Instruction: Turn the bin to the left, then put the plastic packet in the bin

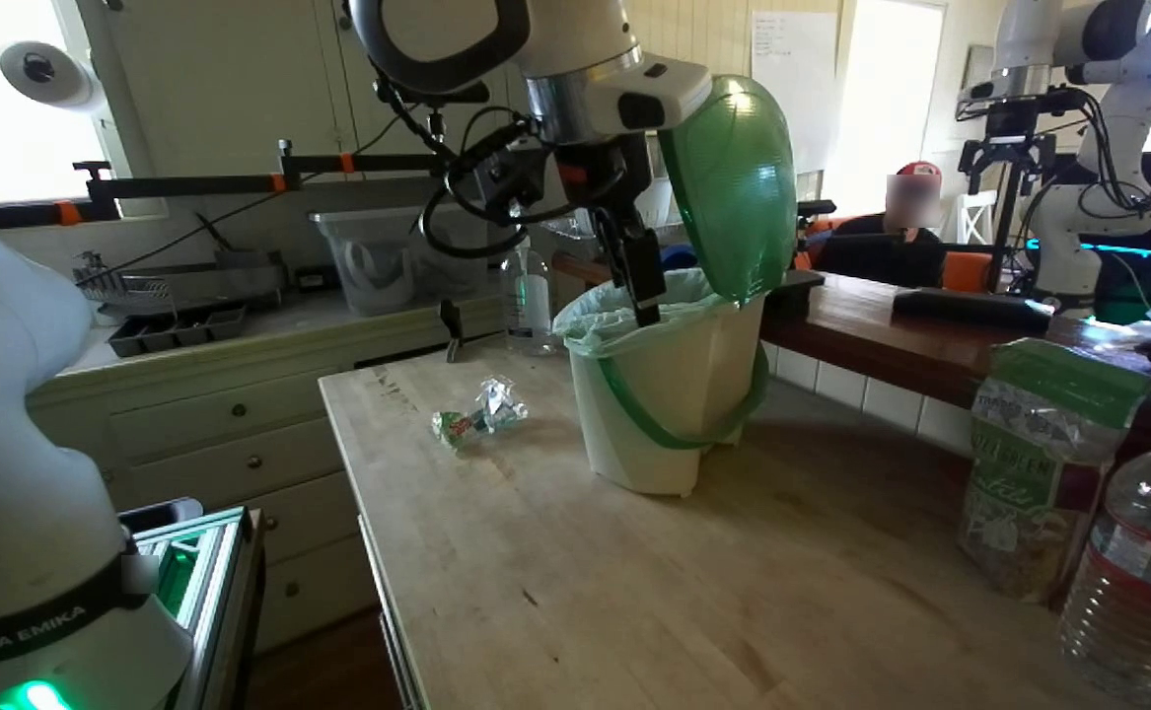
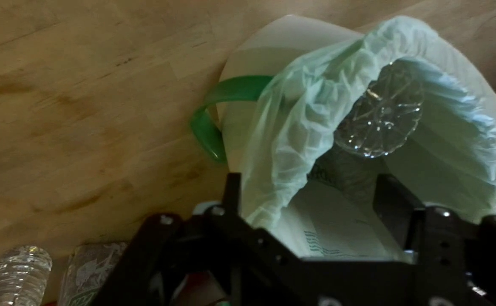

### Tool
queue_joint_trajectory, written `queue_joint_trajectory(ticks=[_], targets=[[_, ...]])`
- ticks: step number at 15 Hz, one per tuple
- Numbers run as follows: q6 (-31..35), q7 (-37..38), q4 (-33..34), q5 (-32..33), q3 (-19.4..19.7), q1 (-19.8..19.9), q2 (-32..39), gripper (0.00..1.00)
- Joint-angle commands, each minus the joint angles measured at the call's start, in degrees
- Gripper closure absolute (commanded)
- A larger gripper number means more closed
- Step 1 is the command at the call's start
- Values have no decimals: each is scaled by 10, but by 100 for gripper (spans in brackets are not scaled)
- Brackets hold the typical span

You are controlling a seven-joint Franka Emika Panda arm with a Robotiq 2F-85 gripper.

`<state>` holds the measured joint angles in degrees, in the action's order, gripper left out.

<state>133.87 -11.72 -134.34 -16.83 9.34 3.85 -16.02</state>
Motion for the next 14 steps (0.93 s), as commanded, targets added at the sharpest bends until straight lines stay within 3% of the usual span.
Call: queue_joint_trajectory(ticks=[1, 3, 5, 7, 8, 10, 14], targets=[[25, 10, -5, -8, -3, -4, 12, 51], [27, 27, -1, 6, -8, -1, 22, 67], [12, 59, 7, 28, -14, 7, 36, 28], [1, 81, 13, 50, -18, 11, 46, 28], [-2, 92, 15, 62, -20, 13, 51, 64], [-12, 99, 21, 84, -21, 15, 55, 60], [-30, 74, 32, 141, -22, 15, 54, 91]])
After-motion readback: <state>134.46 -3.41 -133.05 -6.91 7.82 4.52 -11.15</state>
